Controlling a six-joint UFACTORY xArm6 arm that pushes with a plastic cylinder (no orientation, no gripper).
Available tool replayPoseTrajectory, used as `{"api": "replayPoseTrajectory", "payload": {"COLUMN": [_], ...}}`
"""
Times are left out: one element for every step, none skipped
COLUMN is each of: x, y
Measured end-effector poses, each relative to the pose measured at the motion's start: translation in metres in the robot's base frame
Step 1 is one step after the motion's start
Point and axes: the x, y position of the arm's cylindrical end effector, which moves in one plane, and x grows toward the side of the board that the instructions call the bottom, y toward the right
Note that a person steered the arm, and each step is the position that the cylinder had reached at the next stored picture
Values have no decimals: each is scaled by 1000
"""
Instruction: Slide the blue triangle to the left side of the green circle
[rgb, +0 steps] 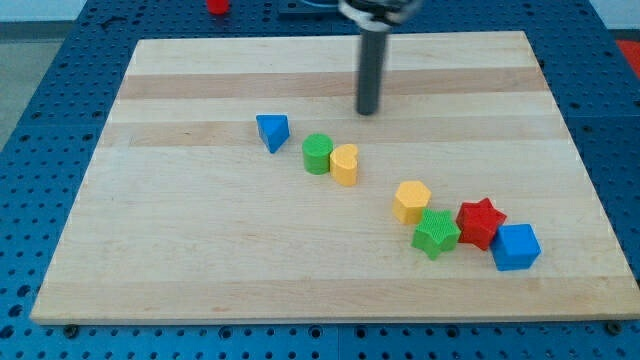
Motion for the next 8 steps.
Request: {"api": "replayPoseTrajectory", "payload": {"x": [-1, 24, 25, 40, 59, 65, 66, 67], "y": [-90, -97, -93, -104, -118, -120, -121, -121]}}
